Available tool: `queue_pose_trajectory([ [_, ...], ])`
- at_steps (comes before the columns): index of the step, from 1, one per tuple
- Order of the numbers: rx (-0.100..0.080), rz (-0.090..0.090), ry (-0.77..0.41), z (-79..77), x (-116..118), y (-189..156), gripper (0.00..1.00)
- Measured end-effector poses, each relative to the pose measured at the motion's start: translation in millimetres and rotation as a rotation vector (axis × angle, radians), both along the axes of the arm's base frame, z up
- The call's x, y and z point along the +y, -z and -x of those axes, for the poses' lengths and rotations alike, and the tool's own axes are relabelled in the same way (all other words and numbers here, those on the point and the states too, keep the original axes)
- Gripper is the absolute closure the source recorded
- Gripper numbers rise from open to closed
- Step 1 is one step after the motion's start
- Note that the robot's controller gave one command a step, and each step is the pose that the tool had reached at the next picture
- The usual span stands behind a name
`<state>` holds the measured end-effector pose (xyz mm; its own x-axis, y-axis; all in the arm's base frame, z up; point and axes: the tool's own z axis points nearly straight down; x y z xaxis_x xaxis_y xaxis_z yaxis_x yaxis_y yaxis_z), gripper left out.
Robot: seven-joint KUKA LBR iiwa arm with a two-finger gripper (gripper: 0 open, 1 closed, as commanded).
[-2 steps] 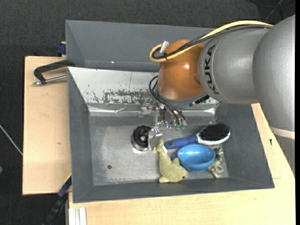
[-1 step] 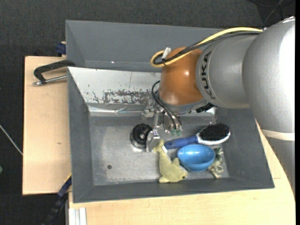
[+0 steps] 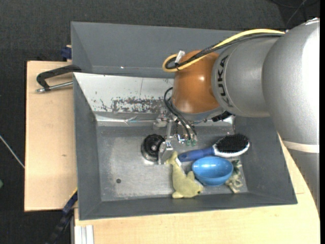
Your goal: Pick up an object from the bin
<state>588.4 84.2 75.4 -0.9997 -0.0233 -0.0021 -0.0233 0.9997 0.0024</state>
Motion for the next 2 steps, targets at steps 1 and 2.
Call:
queue_pose_trajectory([
  [1,-0.012,-0.001,0.002,-3.0,-0.1,-2.1,1.00],
  [2,-0.012,-0.001,0.002,-6.1,0.8,-107.9,1.00],
])
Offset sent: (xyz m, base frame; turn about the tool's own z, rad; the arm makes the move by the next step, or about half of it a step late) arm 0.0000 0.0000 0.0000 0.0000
